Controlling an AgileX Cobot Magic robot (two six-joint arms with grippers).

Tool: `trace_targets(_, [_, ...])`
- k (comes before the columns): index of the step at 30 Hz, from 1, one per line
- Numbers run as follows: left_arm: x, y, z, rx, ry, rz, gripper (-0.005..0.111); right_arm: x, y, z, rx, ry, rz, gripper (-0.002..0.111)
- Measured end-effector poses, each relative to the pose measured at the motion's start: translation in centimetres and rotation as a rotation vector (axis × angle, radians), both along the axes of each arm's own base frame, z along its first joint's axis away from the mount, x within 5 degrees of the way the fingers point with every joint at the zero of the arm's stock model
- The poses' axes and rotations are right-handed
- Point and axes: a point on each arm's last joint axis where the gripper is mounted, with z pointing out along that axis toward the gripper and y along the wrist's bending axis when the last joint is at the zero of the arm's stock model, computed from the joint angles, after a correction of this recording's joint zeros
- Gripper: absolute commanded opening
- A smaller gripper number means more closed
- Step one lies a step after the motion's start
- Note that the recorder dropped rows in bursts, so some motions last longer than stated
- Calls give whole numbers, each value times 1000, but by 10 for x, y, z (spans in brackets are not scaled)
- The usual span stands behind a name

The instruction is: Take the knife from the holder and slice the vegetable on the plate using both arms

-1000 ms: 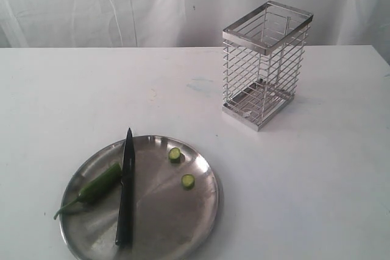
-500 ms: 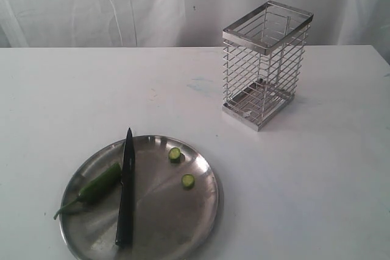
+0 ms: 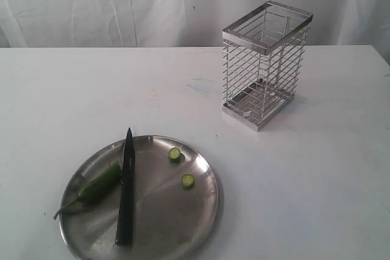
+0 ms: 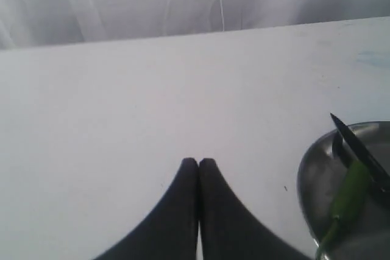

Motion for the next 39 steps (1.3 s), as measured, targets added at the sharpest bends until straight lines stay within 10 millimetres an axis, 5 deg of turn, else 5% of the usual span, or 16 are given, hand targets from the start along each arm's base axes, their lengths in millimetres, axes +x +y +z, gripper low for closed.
trace_targets(4, [1, 0, -38, -67, 104, 16, 0, 0, 0, 0, 0, -2, 0, 0])
trace_targets(7, [-2, -2, -46, -73, 180, 1, 0, 0, 0, 0, 0, -2, 0, 0])
trace_targets(15, [-2, -4, -48, -102, 197, -30, 0, 0, 0, 0, 0, -2, 0, 0])
trace_targets(23, [-1, -4, -46, 315, 180, -173, 0, 0, 0, 0, 0, -2, 0, 0])
trace_targets(32, [-1, -5, -45, 375, 175, -191, 0, 0, 0, 0, 0, 0, 0, 0])
trace_targets(39, [-1, -5, -45, 375, 173, -192, 0, -2, -1, -24, 46, 253, -18, 0])
